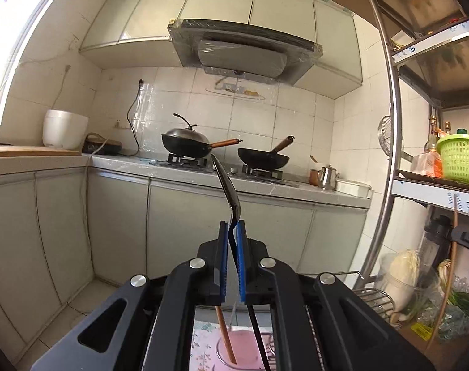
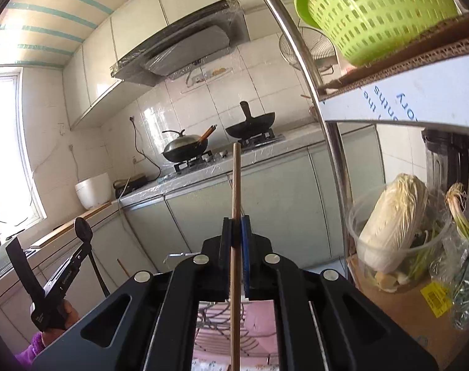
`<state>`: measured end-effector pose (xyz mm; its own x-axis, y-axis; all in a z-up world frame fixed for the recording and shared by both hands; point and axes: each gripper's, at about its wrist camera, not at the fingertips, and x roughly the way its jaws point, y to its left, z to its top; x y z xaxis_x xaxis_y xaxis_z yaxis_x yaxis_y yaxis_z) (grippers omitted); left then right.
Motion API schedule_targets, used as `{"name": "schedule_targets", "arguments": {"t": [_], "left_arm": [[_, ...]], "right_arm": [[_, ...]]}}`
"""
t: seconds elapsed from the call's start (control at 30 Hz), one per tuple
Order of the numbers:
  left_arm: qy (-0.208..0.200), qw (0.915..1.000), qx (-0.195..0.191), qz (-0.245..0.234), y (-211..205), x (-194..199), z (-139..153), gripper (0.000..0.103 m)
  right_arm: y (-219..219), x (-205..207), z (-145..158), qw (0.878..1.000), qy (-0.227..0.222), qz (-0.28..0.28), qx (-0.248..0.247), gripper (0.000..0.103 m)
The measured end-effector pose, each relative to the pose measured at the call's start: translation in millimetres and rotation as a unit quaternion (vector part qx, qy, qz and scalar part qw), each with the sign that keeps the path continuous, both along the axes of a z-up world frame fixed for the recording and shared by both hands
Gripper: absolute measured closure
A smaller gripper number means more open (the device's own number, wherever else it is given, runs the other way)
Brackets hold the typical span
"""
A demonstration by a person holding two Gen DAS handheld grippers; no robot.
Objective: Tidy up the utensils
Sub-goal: 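Lift the black spoon with the left gripper while the right gripper lifts the chopstick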
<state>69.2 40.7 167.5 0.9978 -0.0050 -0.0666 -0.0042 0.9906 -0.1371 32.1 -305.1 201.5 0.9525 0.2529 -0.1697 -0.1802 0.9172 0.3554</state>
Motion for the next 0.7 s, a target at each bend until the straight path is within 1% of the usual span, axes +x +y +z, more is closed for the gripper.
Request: {"name": "schedule_targets", "arguments": {"t": [0.17, 0.3, 0.53, 0.63, 0.7], "left_arm": [[-0.019, 0.9987, 0.03, 0.037, -7.3, 23.8, -11.4, 0.098], [-0.038, 0.9953, 0.069, 0.057, -19.5, 31.9, -27.8, 0.098], [-0.063, 0.9873, 0.124, 0.077, -43.8, 36.8, -60.2, 0.098], [-0.059, 0.9855, 0.138, 0.079, -51.2, 39.4, -71.9, 0.098], [-0.049, 0.9868, 0.135, 0.075, -51.9, 40.6, -78.4, 0.098]], "right_arm": [[-1.3, 19.6, 13.4, 0.999, -0.036, -0.014, 0.0, 0.097], [0.0, 38.0, 8.3, 0.999, -0.047, -0.024, -0.006, 0.097], [-1.3, 71.1, -18.5, 0.998, -0.033, -0.041, -0.016, 0.097], [-3.2, 82.4, -30.5, 0.999, -0.019, -0.039, -0.015, 0.097], [-3.3, 85.4, -39.7, 0.999, -0.007, -0.035, -0.009, 0.097]]}}
